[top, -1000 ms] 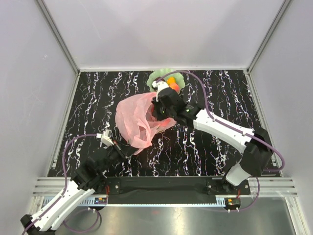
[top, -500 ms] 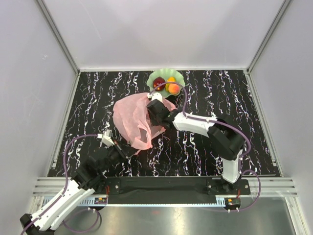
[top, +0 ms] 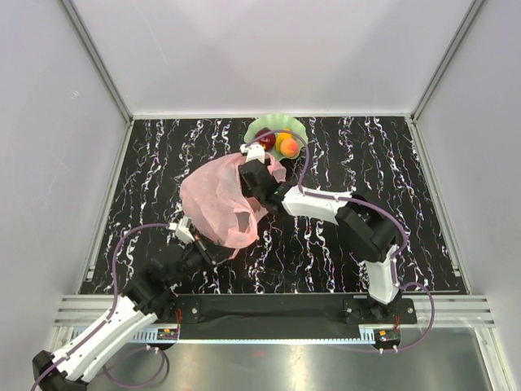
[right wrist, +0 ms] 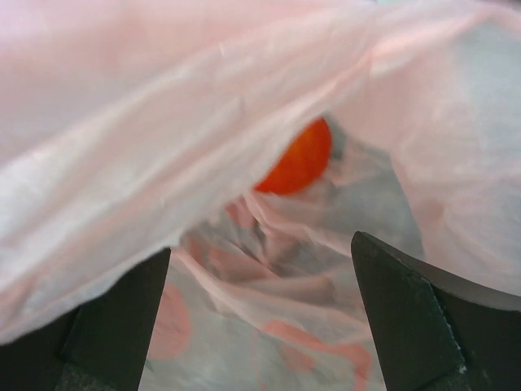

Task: Untie the knot of the plastic bag and take out the fruit

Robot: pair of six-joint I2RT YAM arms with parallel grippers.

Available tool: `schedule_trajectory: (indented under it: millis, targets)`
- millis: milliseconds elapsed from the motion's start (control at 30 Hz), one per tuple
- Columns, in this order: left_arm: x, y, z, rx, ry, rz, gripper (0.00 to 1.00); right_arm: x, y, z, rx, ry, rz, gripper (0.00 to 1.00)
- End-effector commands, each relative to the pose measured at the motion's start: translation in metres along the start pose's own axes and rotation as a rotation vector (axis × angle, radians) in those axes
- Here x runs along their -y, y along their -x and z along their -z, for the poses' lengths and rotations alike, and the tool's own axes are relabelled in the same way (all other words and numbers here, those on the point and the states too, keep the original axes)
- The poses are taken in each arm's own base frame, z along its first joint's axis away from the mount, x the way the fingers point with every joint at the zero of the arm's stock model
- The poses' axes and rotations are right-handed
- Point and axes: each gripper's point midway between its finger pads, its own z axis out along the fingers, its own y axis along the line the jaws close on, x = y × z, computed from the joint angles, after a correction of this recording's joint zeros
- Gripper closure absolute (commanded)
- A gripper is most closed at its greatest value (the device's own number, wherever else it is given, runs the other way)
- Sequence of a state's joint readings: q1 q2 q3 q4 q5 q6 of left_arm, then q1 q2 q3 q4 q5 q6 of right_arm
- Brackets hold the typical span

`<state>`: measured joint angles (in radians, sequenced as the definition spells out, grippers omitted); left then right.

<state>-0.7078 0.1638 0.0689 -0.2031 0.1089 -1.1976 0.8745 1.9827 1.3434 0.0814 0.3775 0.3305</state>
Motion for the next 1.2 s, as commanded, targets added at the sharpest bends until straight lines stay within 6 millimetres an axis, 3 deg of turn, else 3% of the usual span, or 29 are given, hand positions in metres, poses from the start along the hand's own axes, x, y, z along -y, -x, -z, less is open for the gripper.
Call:
schedule_trajectory:
  millis: [0,100,133,300,333,400,433,500,533,567,700,833,933,1000,1033,1067,1100,1133,1167]
  targets:
    - [0.031,-0.007,0.004,-0.062,-0.122,0.021,1.00,-0.039,0.035,-0.005,0.114,0.157,-0.096,0.00]
    - [0.043,-0.009,0.008,-0.082,-0.157,0.026,1.00,-0.046,0.034,-0.011,0.104,0.172,-0.109,0.00]
    - [0.047,-0.009,0.010,-0.086,-0.170,0.030,1.00,-0.050,0.042,-0.013,0.115,0.172,-0.117,0.00]
    - [0.067,-0.020,0.019,-0.179,-0.235,0.052,1.00,-0.042,0.031,-0.040,0.111,0.087,-0.105,0.00]
    - [0.069,-0.023,0.019,-0.197,-0.238,0.060,1.00,-0.045,0.040,-0.044,0.128,0.089,-0.103,0.00]
    - [0.074,-0.027,0.022,-0.229,-0.263,0.073,1.00,-0.046,0.024,-0.059,0.093,0.073,-0.084,0.00]
    - [0.079,-0.027,0.023,-0.232,-0.286,0.071,1.00,-0.052,0.036,-0.063,0.110,0.079,-0.088,0.00]
    - [0.083,-0.027,0.025,-0.234,-0.297,0.066,1.00,-0.050,0.013,-0.080,0.052,0.054,-0.072,0.00]
    - [0.085,-0.026,0.026,-0.231,-0.301,0.064,1.00,-0.053,0.019,-0.084,0.061,0.051,-0.080,0.00]
    - [0.086,-0.025,0.027,-0.228,-0.308,0.062,1.00,-0.049,0.006,-0.092,0.036,0.029,-0.076,0.00]
    - [0.086,-0.026,0.029,-0.229,-0.315,0.064,1.00,-0.041,0.002,-0.104,0.027,-0.002,-0.089,0.02]
    - [0.078,-0.025,0.029,-0.211,-0.290,0.071,1.00,-0.031,-0.007,-0.113,-0.008,-0.028,-0.083,0.11]
    - [0.074,-0.023,0.028,-0.193,-0.273,0.072,1.00,-0.014,-0.028,-0.115,-0.075,-0.058,-0.076,0.17]
    - [0.065,-0.020,0.026,-0.169,-0.230,0.061,1.00,-0.017,-0.025,-0.109,-0.082,-0.018,-0.089,0.29]
    - [0.063,-0.020,0.026,-0.163,-0.219,0.058,1.00,-0.010,-0.037,-0.106,-0.106,-0.017,-0.087,0.34]
    - [0.060,-0.018,0.025,-0.151,-0.207,0.047,1.00,-0.009,-0.037,-0.102,-0.109,-0.008,-0.088,0.45]
    - [0.055,-0.016,0.024,-0.136,-0.180,0.045,1.00,-0.019,-0.022,-0.094,-0.078,0.043,-0.101,0.50]
    - [0.052,-0.015,0.023,-0.125,-0.168,0.042,1.00,-0.016,-0.031,-0.088,-0.098,0.055,-0.084,0.56]
    - [0.049,-0.013,0.023,-0.112,-0.152,0.032,1.00,-0.020,-0.017,-0.078,-0.081,0.079,-0.088,0.65]
